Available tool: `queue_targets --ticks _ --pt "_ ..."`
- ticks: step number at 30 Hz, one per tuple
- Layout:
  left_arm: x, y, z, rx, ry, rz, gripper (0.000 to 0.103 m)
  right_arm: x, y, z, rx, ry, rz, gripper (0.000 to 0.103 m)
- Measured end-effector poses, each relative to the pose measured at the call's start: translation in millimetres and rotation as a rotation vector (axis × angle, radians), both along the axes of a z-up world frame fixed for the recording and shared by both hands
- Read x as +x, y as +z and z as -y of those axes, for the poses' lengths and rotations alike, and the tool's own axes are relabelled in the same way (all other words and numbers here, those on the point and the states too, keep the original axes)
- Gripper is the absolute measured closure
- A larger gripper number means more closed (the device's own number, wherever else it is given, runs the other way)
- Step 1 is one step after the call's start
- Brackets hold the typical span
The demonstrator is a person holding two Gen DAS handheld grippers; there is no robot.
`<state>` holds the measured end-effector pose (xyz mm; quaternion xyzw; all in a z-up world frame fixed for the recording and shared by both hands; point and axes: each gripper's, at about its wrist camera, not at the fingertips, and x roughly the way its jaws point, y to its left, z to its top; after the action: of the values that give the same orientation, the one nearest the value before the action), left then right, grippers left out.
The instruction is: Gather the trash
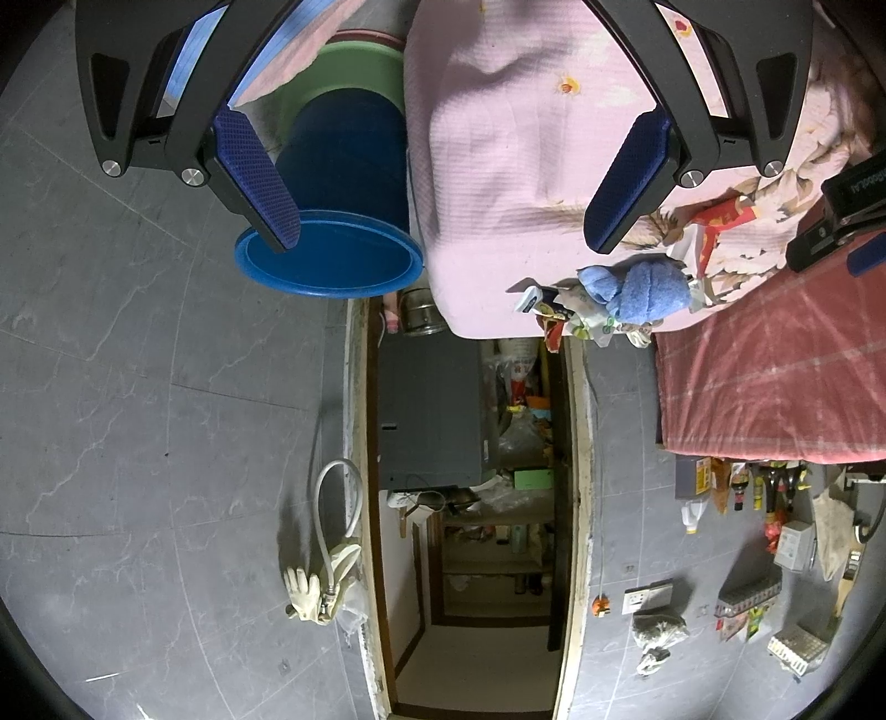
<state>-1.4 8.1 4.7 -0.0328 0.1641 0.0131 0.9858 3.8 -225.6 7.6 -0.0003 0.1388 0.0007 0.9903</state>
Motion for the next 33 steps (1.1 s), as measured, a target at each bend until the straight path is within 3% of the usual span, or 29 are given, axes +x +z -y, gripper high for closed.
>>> queue_targets --ticks 33 --pt "-1.2 -0.2 -2.0 -0.004 0.004 0.002 0.002 -0.6 -1.5 -2.4 -0.002 0.001 -0.003 0.0"
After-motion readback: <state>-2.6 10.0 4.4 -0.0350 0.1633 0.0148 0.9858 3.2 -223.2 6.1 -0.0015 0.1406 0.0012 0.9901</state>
